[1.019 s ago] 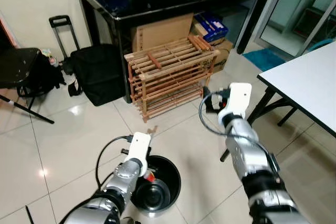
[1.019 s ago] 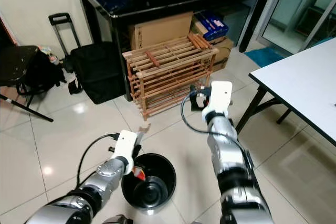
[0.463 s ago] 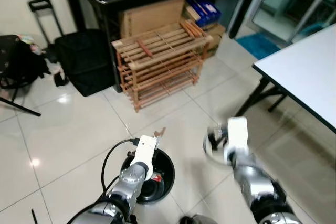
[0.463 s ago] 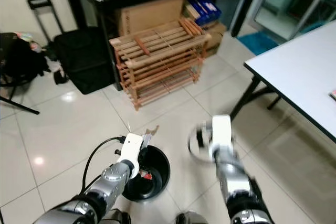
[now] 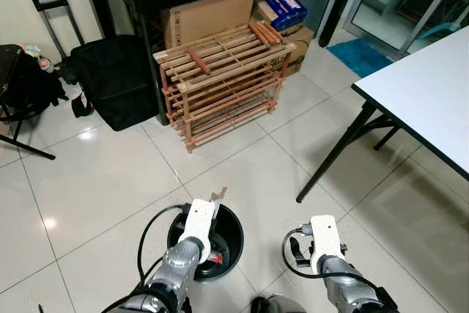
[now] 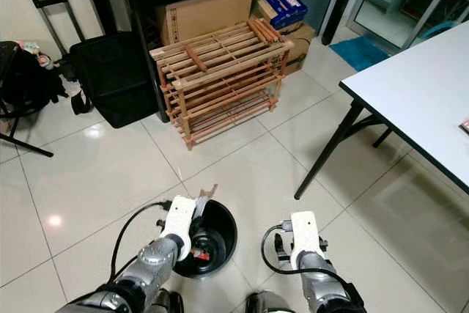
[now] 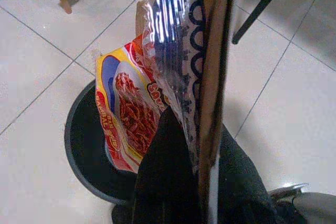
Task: Picking trash to rubbish bin
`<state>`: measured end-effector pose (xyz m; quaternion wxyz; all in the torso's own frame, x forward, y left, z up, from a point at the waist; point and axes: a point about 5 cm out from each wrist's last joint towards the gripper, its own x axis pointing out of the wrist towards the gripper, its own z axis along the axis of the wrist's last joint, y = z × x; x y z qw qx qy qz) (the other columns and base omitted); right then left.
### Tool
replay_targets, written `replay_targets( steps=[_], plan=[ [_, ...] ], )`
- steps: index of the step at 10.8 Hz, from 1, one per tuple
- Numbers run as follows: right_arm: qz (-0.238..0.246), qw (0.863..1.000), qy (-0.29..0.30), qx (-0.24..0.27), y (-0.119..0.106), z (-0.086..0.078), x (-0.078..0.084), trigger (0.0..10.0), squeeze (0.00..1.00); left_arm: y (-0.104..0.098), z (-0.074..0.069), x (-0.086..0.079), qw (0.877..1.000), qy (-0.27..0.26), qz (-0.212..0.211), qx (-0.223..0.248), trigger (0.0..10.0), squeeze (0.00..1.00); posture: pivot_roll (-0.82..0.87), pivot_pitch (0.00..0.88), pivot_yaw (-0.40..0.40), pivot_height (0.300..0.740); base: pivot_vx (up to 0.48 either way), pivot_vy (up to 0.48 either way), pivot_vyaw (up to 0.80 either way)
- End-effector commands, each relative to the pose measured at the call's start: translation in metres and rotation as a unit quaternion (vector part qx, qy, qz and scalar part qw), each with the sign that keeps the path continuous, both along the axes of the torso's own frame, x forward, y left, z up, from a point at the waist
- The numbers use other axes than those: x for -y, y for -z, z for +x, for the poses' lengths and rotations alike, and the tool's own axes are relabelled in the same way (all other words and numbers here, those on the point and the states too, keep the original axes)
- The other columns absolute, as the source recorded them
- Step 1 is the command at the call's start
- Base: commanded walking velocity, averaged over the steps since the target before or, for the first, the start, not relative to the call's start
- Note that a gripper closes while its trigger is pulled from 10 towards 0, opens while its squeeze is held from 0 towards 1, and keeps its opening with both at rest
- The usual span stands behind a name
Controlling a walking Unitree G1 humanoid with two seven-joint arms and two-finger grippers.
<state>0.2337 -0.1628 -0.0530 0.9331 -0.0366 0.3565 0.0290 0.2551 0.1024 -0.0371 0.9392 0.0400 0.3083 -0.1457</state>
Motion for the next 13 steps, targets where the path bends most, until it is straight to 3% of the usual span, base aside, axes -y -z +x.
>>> replay_targets(
  steps=[1,2,10,11,12,13],
  plan=[
    [-0.005,1.0,0.001,0.001,0.0,0.0,0.002,10.0,0.0,0.004,-0.005,0.002,1.0,0.002,0.001,-0.008,10.0,0.0,-0.03,0.162,-0.074,0.716,0.0,0.0,0.0],
    [-0.003,1.0,0.001,0.009,-0.003,0.004,0.001,10.0,0.0,0.004,-0.005,0.002,1.0,0.009,0.0,-0.007,10.0,1.0,-0.02,0.165,-0.076,0.716,0.0,0.0,0.0],
    [0.0,1.0,0.005,0.026,-0.008,0.013,-0.001,10.0,0.0,0.001,-0.001,0.0,1.0,0.003,0.007,-0.001,10.0,1.0,-0.02,0.191,-0.081,0.716,0.0,0.0,0.0],
    [0.0,1.0,0.005,0.025,-0.008,0.012,0.0,10.0,0.0,0.0,0.0,0.0,1.0,-0.003,0.016,0.004,10.0,0.63,-0.02,0.193,-0.083,0.716,0.0,0.0,0.0],
    [0.0,1.0,0.005,0.025,-0.008,0.012,0.0,10.0,0.0,0.0,0.0,-0.002,1.0,-0.007,0.026,0.007,10.0,0.0,-0.02,0.193,-0.083,0.716,0.0,0.0,0.0],
    [0.001,1.0,0.006,0.029,-0.009,0.014,-0.001,10.0,0.0,-0.002,0.003,-0.004,0.999,-0.019,0.028,0.013,10.0,0.0,-0.02,0.188,-0.079,0.716,0.0,0.0,0.0]
  ],
)
